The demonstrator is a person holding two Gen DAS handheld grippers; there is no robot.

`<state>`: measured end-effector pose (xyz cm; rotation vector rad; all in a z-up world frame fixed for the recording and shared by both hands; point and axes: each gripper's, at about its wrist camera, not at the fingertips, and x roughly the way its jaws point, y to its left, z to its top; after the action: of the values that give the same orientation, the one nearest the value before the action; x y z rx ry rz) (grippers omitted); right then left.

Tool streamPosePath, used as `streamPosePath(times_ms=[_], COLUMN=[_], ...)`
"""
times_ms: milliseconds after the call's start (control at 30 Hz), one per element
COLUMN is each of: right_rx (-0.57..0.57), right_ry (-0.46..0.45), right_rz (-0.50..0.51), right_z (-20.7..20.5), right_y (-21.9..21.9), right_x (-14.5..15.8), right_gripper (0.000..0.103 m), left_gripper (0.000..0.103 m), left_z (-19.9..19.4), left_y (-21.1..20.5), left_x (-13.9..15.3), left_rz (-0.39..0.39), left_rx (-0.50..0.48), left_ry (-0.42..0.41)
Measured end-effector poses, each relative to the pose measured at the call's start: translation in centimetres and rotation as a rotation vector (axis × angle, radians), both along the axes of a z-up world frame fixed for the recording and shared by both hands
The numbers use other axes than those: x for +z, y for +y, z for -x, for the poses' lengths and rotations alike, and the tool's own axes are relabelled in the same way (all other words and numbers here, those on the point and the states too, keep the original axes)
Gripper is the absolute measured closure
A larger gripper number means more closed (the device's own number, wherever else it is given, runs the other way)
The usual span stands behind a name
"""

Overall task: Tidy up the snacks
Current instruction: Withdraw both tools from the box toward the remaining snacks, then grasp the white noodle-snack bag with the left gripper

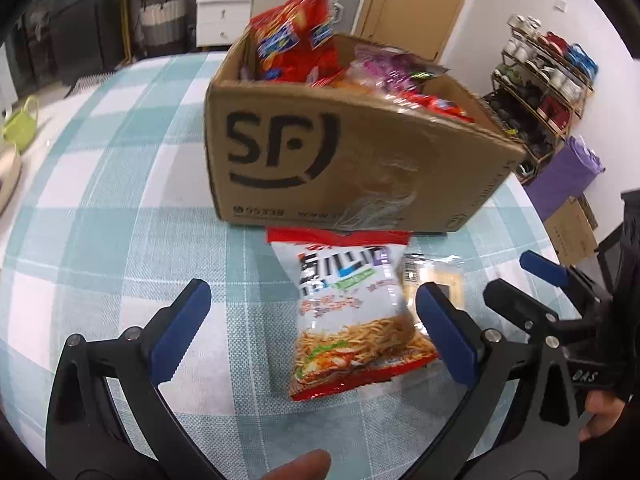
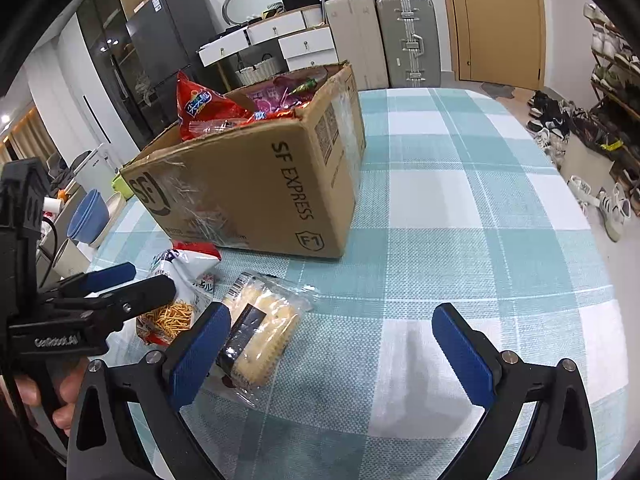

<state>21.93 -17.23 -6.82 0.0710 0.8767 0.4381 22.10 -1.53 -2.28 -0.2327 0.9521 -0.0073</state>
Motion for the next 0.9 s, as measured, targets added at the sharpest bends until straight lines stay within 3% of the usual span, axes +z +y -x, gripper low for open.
streamPosePath(times_ms=[100, 167, 300, 433, 667, 900], right_rx=[0.019, 0.037, 0.084, 0.094, 0.111, 0.106], right_ry=[0.015, 0.029, 0.031, 0.017, 0.009, -0.011], right_rz=[0.01, 0.017, 0.056, 0.084, 0.107, 0.171], right_z=[-0.1, -0.2, 0.0, 0.1, 0.0, 0.1], right_y=[0.9, 1.7, 3.2, 3.7, 4.9, 7.4], right_x=[-0.6, -1.0, -1.7, -2.0, -2.1, -2.3], right_gripper=[0.001, 0.001, 0.001, 0.001, 0.001, 0.001], left_gripper=[0.002, 0.014, 0.028, 0.059, 0.063, 0.063], left_z=[-0.1, -0.1, 0.1, 0.0, 0.5, 2.3], left_y=[0.9, 1.3, 1.2, 0.5, 0.6, 3.3], left_x=[-0.8, -1.1, -1.3, -1.4, -1.2, -0.9], left_rz=[0.056, 0.098, 0.136, 0.18, 0.169, 0.097], left_rx=[0.016, 0.0, -0.044, -0.109, -0.076, 0.016], left_ry=[0.016, 0.02, 0.013, -0.001, -0.027, -0.027])
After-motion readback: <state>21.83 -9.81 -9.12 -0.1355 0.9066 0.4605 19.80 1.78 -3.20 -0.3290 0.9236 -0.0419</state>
